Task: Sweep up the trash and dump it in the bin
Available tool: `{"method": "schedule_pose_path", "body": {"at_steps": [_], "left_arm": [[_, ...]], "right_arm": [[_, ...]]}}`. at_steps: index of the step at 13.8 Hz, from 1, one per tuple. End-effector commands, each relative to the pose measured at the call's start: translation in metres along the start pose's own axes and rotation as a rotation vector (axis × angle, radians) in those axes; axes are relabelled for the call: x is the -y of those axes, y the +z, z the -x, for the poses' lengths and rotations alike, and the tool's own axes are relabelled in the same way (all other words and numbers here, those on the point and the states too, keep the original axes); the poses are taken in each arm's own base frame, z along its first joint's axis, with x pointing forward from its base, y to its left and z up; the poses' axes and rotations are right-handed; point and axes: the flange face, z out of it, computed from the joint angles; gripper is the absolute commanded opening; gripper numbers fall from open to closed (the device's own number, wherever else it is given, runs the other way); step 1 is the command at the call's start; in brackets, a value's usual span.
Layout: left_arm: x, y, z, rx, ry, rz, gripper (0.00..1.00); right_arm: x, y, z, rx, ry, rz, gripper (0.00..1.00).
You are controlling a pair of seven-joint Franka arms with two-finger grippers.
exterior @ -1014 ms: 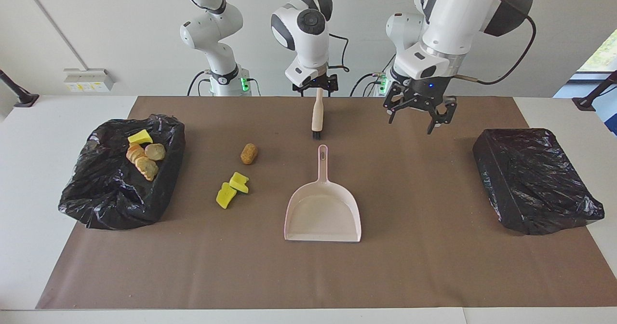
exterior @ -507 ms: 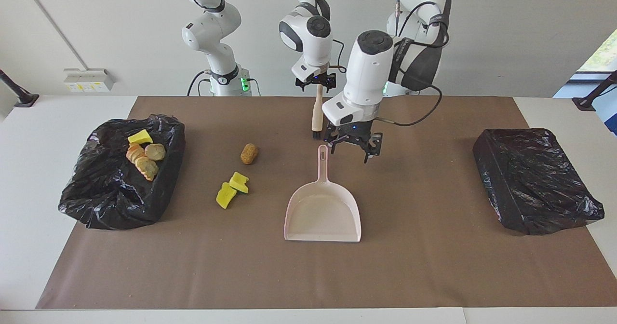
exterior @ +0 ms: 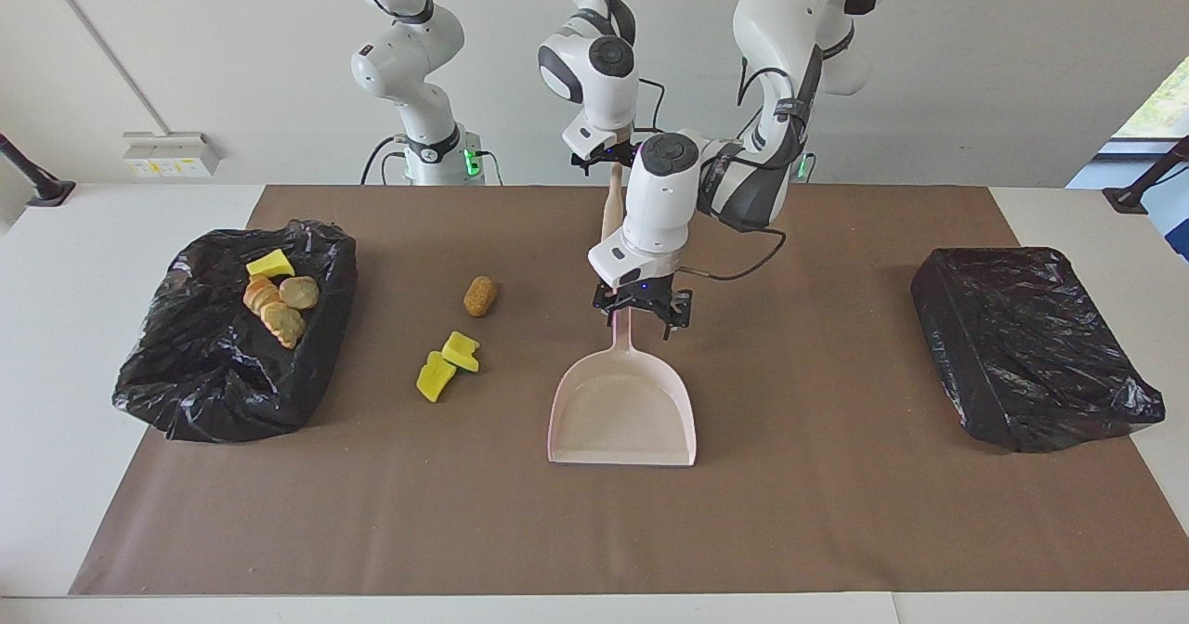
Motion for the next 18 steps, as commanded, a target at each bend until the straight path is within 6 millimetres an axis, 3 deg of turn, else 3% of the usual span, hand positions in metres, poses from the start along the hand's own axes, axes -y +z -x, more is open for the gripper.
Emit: {"method": "schedule_pose_path", "body": {"at_steps": [1,3,4,5,10,13,15,17,18], "left_arm": [[-0.011,0.008,0.012,-0.008,-0.009,-0.009,1.00],[-0.012,0.008,0.012,-0.007,-0.016,-0.009,1.00],[-0.012,0.008,0.013,-0.001,-0.020,-0.012,0.88],[-0.013,0.009,0.014,0.003,-0.033,-0.013,0.74],[-0.012,0.007,0.015,0.023,-0.052,-0.020,0.02],[-0.003,-0.007,0.007,0.004,-0.016,-0.017,0.00],[0.013,-0.020,0.004,0.008,0.068,-0.025,0.00],[0.042,-0.033,0.002,0.036,0.203,-0.039,0.00],[0.046,-0.036,0.002,0.049,0.272,-0.040,0.00]], "right_arm": [[-0.001,0.005,0.000,-0.001,0.030,-0.026,0.91],[-0.001,0.004,0.000,-0.003,0.019,-0.029,0.67],[-0.001,0.004,-0.001,-0.003,0.016,-0.029,0.25],[-0.001,0.005,-0.001,-0.002,0.012,-0.028,0.00],[0.003,-0.001,-0.002,-0.006,-0.056,-0.019,0.00],[-0.009,-0.042,-0.012,0.040,-0.089,0.015,0.00],[-0.032,-0.070,-0.025,0.024,-0.099,0.033,0.00],[-0.065,-0.096,-0.040,0.051,-0.112,0.042,0.00],[-0.083,-0.110,-0.048,0.048,-0.115,0.046,0.00]]}}
